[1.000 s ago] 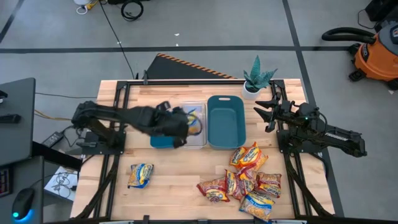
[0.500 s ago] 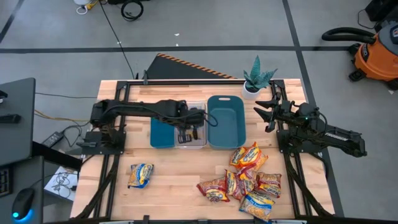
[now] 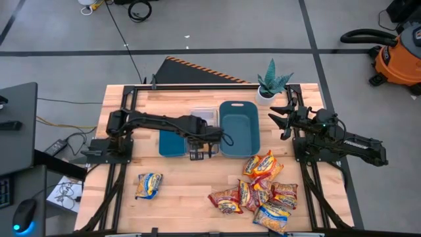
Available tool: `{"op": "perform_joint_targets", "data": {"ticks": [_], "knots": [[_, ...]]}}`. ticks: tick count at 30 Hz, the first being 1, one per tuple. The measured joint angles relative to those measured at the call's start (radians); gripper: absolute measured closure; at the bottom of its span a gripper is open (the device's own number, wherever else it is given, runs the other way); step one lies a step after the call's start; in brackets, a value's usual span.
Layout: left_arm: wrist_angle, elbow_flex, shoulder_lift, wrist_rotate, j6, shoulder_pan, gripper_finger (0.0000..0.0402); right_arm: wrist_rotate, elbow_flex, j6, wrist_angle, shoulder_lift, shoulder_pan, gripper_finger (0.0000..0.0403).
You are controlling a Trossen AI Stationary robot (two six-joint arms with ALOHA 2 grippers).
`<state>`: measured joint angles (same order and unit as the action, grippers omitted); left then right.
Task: Sort Maruchan noodles
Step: Put the blue noodle pack into the transparent bin
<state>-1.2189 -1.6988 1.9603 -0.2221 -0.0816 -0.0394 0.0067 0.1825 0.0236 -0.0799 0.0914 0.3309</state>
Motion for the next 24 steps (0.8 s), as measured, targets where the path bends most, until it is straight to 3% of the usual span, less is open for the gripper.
{"op": "perform_joint_targets", "data": {"ticks": [6,12,18,24], "knots": [[-0.308,-0.148,-0.044,-0.047,-0.149,-0.048,0.0265,0.0,0.0,0.0,0.0,0.0,0.0,0.025],[-0.343,-0.167,-0.155,0.01,-0.34,-0.256,0.0261,0.0,0.0,0.0,0.0,0.0,0.0,0.025],[-0.351,-0.043,-0.224,0.027,-0.704,-0.474,0.0264,0.0,0.0,0.0,0.002,0.0,0.0,0.025],[-0.328,0.161,-0.248,0.252,-1.079,-0.659,0.0278,0.0,0.0,0.0,0.0,0.0,0.0,0.025]]}}
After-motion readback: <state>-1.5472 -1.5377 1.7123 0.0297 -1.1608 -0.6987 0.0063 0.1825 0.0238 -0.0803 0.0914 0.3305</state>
